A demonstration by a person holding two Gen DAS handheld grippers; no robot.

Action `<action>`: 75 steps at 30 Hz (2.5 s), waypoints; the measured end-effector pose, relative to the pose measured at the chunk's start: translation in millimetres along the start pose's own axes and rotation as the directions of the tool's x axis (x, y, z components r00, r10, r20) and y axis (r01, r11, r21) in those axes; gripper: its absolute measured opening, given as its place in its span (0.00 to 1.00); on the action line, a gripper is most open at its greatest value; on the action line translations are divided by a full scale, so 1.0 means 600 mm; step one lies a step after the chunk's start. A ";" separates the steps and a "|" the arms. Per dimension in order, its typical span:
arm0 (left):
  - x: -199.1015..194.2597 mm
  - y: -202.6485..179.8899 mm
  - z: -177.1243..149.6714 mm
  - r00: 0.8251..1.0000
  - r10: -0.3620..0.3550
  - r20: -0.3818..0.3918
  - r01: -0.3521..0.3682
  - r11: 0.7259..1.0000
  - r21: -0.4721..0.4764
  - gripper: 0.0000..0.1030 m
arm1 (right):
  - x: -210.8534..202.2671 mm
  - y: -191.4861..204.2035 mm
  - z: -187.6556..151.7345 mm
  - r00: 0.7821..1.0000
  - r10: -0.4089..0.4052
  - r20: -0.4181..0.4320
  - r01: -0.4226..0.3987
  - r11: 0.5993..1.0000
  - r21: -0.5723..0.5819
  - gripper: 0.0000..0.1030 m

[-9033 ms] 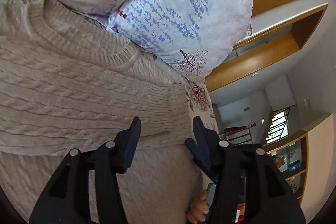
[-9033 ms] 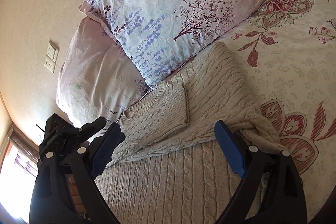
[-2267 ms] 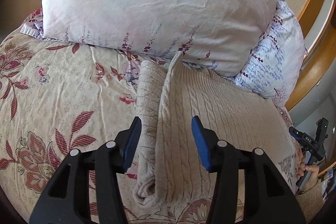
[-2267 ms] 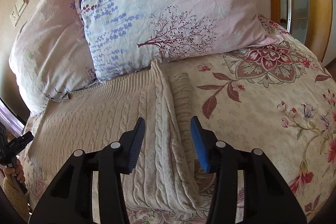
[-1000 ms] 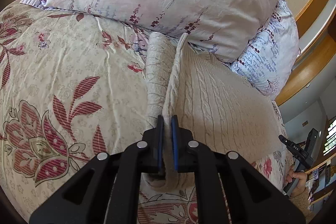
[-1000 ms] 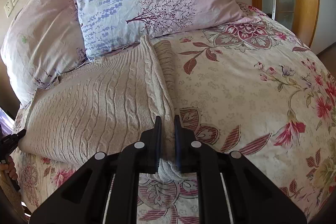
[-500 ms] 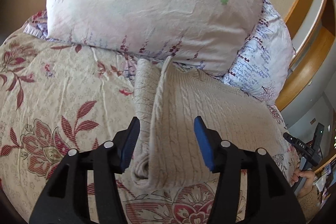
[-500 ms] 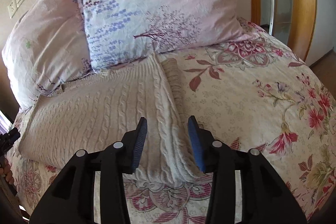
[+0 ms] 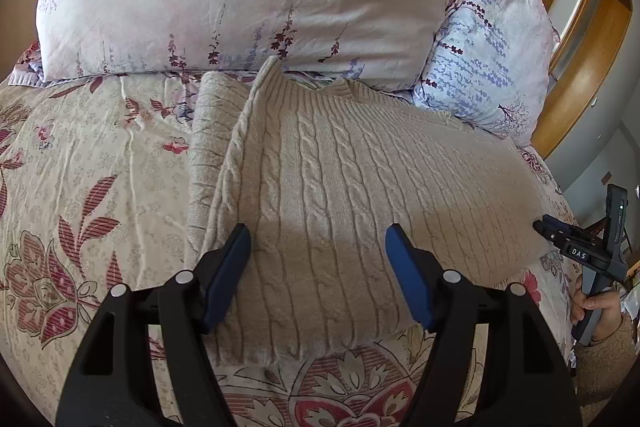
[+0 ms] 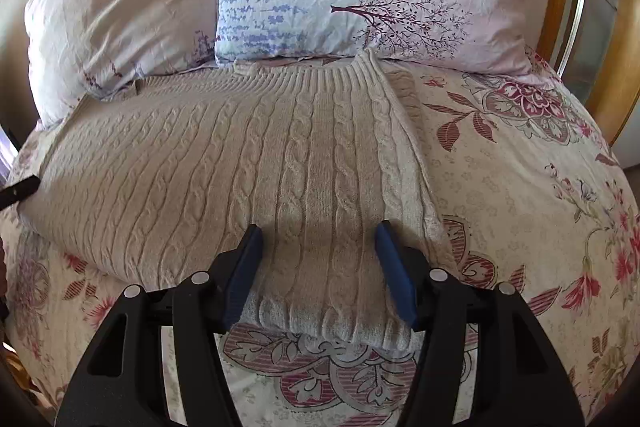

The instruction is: Fold small clothes

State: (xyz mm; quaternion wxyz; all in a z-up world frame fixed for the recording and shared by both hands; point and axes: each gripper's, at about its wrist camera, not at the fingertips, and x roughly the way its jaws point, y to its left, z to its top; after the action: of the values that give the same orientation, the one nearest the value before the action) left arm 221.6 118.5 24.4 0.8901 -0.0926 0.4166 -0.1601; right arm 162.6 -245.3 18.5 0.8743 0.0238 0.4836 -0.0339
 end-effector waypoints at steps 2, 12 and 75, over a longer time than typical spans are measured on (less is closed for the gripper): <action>0.001 0.004 -0.001 1.000 0.000 -0.006 0.000 1.000 -0.006 0.67 | 0.002 0.005 -0.002 1.000 -0.015 0.001 0.015 1.000 -0.021 0.60; -0.026 -0.005 0.010 0.999 0.012 0.030 -0.012 1.000 0.010 0.70 | -0.016 0.022 0.040 0.999 0.027 -0.035 -0.026 0.999 0.019 0.67; 0.047 0.068 0.102 0.956 -0.276 0.096 0.285 0.811 -0.511 0.22 | 0.023 -0.107 0.088 0.812 0.426 0.398 -0.556 0.771 0.309 0.97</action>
State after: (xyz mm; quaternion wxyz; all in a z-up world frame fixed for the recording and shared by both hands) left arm 294.0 148.0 30.9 0.8018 -0.3912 0.4183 -0.1704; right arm 209.3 -313.7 34.4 0.8903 0.3290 0.3005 0.0944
